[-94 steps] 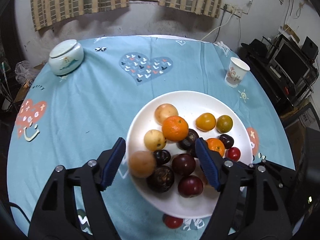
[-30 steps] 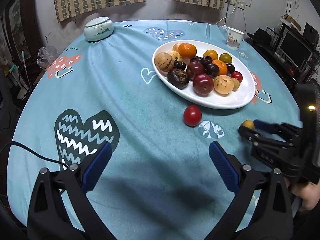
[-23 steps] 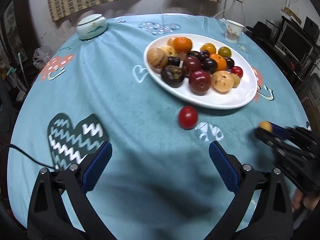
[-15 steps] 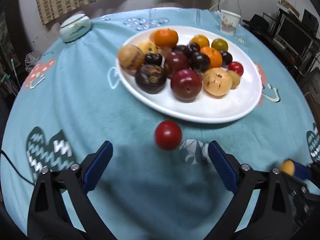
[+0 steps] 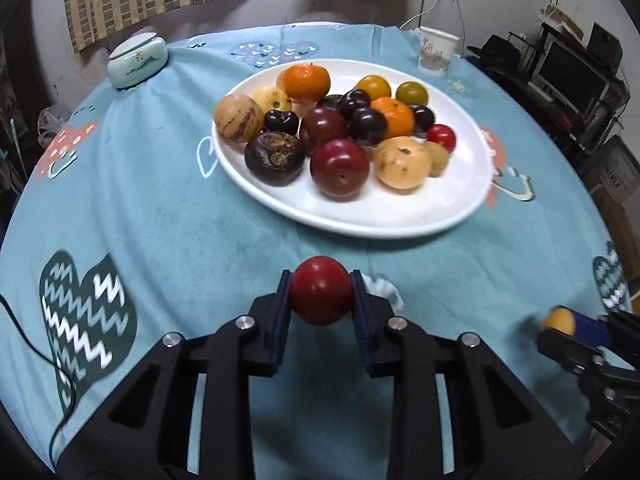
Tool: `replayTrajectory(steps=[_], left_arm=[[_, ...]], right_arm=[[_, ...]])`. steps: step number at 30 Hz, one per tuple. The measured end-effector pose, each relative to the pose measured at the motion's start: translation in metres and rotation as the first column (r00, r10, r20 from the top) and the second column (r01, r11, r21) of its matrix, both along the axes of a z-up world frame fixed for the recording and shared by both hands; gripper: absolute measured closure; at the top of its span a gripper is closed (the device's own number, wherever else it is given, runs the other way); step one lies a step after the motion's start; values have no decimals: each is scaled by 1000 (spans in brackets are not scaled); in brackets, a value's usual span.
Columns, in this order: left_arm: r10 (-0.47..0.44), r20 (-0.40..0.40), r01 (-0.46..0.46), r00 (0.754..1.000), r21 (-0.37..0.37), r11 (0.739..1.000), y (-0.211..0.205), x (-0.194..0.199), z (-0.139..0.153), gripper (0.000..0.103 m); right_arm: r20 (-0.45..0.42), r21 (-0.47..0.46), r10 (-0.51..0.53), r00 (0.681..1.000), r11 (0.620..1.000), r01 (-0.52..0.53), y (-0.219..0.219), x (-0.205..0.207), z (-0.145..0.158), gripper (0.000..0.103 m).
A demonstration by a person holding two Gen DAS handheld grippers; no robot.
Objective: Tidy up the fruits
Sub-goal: 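Grasp the small yellow fruit with the right tool while the left tool grasps the red tomato, then carry yellow fruit and red tomato over the plate and open both tools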
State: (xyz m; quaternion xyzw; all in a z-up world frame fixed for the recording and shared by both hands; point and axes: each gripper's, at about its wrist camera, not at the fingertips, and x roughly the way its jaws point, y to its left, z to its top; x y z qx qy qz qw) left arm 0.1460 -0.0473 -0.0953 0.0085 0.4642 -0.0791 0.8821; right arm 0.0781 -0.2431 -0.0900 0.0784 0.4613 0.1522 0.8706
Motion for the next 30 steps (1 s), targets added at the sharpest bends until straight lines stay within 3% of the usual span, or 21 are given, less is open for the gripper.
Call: replayTrajectory(steps=[18,24,27,30], left_arm=[[-23,65,27,998,-52,998,10,-34,41,75],[-43,74,46,996,-36,998,6,-1,69,74],[-49,76,50,996,-18,999,0,31,85,74],[-49,30,50,998,-37,998,-8,71,87,74]], right_arm=[[63,-31,39,997,999,-37,29,-14,27,77],[110,-50,79,991,996,-74,40,17,49,77],[151,-61,76,986,996,-67,41,47,61,77],[162,-58,80,983,996,-71,40,80,62,77]])
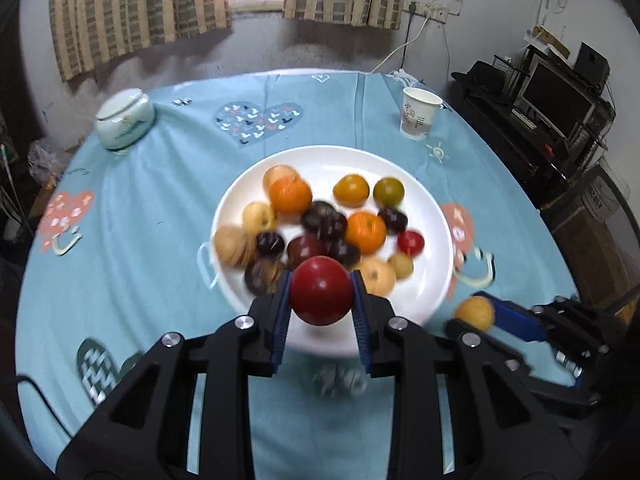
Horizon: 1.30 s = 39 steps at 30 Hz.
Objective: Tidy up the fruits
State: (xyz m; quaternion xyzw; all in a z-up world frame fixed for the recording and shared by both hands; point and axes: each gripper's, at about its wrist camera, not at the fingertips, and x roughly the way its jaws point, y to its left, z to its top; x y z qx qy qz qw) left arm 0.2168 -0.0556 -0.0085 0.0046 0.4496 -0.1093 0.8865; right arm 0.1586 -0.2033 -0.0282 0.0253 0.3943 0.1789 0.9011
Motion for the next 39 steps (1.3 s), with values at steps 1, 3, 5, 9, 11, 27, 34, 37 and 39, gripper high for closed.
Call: replayTrajectory(steps=[1,3,5,9,11,27,34,37,39], left_arm=[[3,-12,-3,1000,4,1000,-4,15,-2,74],[22,-23,-21,1000,30,999,-9,34,-9,74],[37,-50,-35,998,24,999,-9,51,-17,74],[38,-86,-37,996,20,999,-12,70,-33,74],[39,-89,-37,995,25,999,-13,76,-37,74],[119,-53,-117,991,37,992,-4,90,-32,10],[121,-6,-121,993,48,992,10,62,-22,4],[124,25,-126,992,53,991,13,35,-23,3],[146,33,-147,989,56,987,17,16,-24,3]], right_arm=[[-9,0,0,1000,1000,0,-1,17,-4,77],[-32,-3,-9,999,1000,9,-2,39,-13,77],[-57,23,-9,998,1000,10,-6,53,-18,77],[-56,-17,15,998,1000,-16,-4,68,-25,77],[-55,-23,22,998,999,-23,-3,72,-28,77],[70,-89,-12,997,996,19,3,79,-37,7],[85,-88,-28,996,995,36,-6,59,-22,3],[63,-88,-40,997,995,45,-8,46,-21,1],[34,-101,-69,997,992,72,-10,38,-22,1]])
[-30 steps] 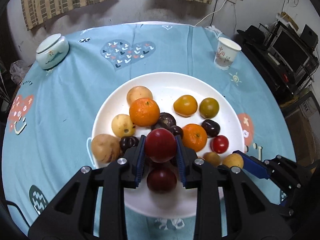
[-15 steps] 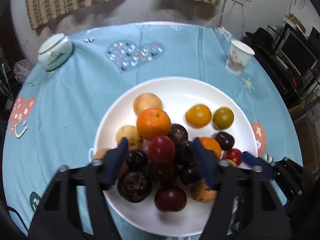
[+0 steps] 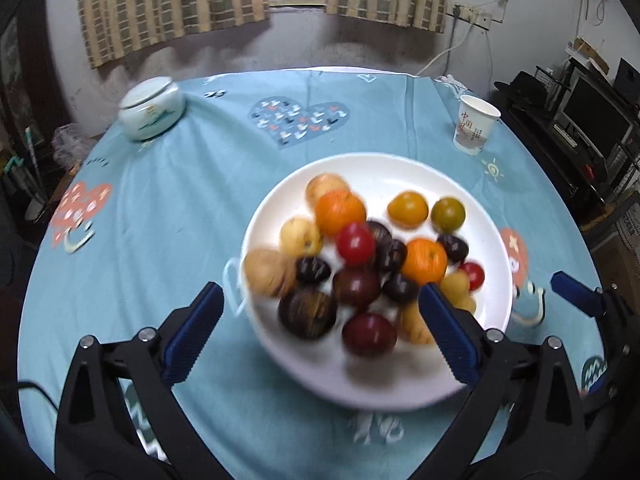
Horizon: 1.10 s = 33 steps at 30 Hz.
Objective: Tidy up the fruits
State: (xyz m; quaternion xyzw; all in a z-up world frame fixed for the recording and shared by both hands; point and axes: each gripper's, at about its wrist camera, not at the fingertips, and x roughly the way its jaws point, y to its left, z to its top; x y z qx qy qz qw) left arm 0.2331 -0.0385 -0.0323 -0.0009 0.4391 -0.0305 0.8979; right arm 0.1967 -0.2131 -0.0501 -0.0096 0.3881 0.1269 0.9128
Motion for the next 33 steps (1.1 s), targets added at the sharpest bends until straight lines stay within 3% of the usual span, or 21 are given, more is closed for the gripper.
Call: replayTrajectory(steps=[4,7,10,14,33], left_arm=[[57,7,-57,998,-19,998,15,-41,-2,3],[60,28,-59,998,-29,998,23,-75,-3,2],[45,36,-46,998,7,999,20,-99,-5,2],[19,33,-20,999,11,1000,17,-120,-3,2],[-11,67,10,998,11,1000,10,-138,8,2]], right_arm=[[-72,-16,-60,996,998,59,-2,-26,-7,1],[-44,-45,-100,994,994,98,3,-52,-9,1],[-18,-58,-122,992,991,121,3,-76,-7,1],[-29,-79,-158,987,985,155,-2,-93,-4,1],[-26,-85,-176,984,981,173,-4,-109,3,1]])
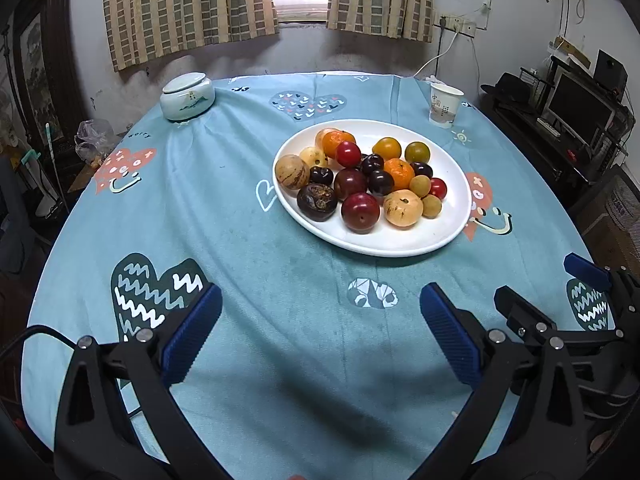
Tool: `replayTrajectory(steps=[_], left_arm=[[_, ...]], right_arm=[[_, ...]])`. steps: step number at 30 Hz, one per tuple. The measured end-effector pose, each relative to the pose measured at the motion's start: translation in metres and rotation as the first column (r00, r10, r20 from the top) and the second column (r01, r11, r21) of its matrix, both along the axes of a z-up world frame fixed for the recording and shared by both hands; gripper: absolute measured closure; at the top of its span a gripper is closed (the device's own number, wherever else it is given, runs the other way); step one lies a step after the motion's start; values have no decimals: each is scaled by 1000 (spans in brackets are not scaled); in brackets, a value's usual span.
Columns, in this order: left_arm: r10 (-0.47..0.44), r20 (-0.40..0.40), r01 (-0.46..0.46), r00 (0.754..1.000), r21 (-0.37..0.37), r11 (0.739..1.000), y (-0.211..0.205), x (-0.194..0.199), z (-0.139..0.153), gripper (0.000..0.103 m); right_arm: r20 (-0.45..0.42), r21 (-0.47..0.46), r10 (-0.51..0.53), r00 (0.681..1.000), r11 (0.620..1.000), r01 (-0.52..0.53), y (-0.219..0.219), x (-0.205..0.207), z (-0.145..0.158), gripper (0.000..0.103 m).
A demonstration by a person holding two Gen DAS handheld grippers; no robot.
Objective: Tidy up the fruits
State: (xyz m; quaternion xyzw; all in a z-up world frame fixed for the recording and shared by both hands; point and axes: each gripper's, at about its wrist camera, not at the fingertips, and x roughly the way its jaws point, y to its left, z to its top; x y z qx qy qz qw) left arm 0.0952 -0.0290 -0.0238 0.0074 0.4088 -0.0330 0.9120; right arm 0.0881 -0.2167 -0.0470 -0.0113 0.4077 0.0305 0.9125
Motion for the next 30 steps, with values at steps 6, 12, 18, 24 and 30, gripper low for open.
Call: replayTrajectory(steps=[6,12,18,24,30], left_arm=[[-5,-5,5,1000,0,1000,0,1,-1,2],[-8,-9,8,1000,-3,1000,1,3,-1,2],[-16,4,16,1000,9,1000,-2,2,-1,2],[-27,-3,27,1000,12,1000,-4,2,0,2],[-25,-7,25,1000,1,1000,-3,2,0,2]], right_arm=[[-2,0,-4,1000,1000,4,-1,0,0,1],[-2,1,-8,1000,1000,8,-2,0,0,1],[2,9,-19,1000,1000,19,-6,-1,0,1],[8,12,-26,1000,1000,26,-8,-1,2,1],[5,11,-26,1000,1000,26,-8,-2,3,1]])
